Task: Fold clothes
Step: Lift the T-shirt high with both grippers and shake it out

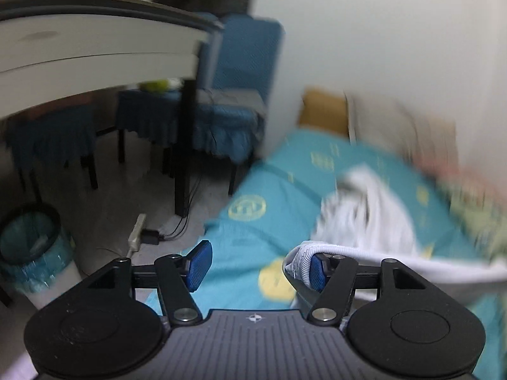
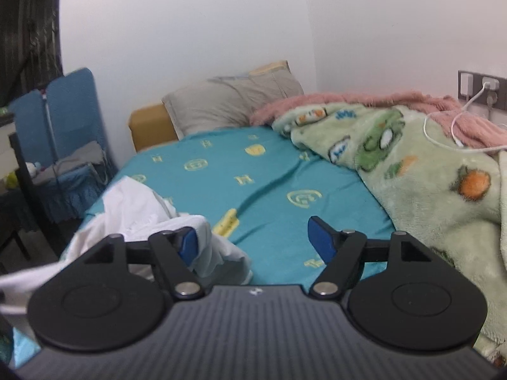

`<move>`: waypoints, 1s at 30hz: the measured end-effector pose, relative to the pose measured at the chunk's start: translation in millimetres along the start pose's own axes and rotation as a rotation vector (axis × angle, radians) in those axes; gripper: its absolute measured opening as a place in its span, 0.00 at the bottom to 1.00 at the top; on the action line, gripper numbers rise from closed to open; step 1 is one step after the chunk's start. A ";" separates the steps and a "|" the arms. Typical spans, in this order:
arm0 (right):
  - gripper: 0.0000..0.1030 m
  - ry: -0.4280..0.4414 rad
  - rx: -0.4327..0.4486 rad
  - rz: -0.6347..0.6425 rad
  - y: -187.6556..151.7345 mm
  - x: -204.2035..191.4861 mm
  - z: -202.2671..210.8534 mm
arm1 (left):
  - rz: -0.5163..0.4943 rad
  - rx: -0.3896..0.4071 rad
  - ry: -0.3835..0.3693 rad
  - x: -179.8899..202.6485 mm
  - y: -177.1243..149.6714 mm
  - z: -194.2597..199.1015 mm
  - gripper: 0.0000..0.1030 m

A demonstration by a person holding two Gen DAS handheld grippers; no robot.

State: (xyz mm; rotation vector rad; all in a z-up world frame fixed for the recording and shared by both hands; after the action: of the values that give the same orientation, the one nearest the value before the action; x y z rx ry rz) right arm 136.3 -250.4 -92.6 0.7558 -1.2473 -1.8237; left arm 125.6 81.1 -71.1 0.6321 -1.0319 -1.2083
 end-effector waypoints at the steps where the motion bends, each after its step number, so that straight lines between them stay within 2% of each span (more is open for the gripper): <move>1: 0.71 0.004 0.020 0.003 3.6 -0.4 5.8 | -0.006 0.032 0.006 3.6 6.1 7.6 0.63; 6: 0.71 0.038 0.183 -0.012 68.7 2.7 52.7 | 0.026 0.211 -0.038 23.6 70.2 58.7 0.63; 10: 0.71 0.076 0.305 -0.062 144.9 8.0 95.7 | -0.051 0.340 -0.011 62.5 144.7 107.1 0.61; 15: 0.71 0.112 0.407 -0.159 241.5 34.9 158.6 | -0.102 0.490 -0.063 114.7 233.1 196.1 0.60; 19: 0.71 0.140 0.498 -0.189 300.0 63.9 222.1 | -0.169 0.612 -0.076 153.4 283.0 283.0 0.59; 23: 0.71 0.177 0.568 -0.214 344.0 97.4 289.2 | -0.187 0.668 -0.120 181.7 319.9 360.0 0.59; 27: 0.73 0.194 0.606 -0.240 372.7 127.8 344.1 | -0.233 0.724 -0.133 209.7 331.7 425.9 0.59; 30: 0.73 0.194 0.629 -0.227 387.7 140.8 367.9 | -0.232 0.722 -0.167 226.5 336.4 449.4 0.59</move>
State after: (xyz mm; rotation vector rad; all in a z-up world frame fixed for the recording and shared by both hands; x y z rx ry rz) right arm -130.2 -278.3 390.8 1.4300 -1.6738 -1.4725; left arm -123.0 11.6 476.5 1.2506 -1.5875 -1.0819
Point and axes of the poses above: each gripper's, at about its wrist camera, not at the fingertips, and z roughly against the way its jaws point, x to its right, y to its top, the point moved 4 cm from there along -z, roughly the way its jaws point, and after that the axes turned 14 degrees about -y, right-handed, at the moved point
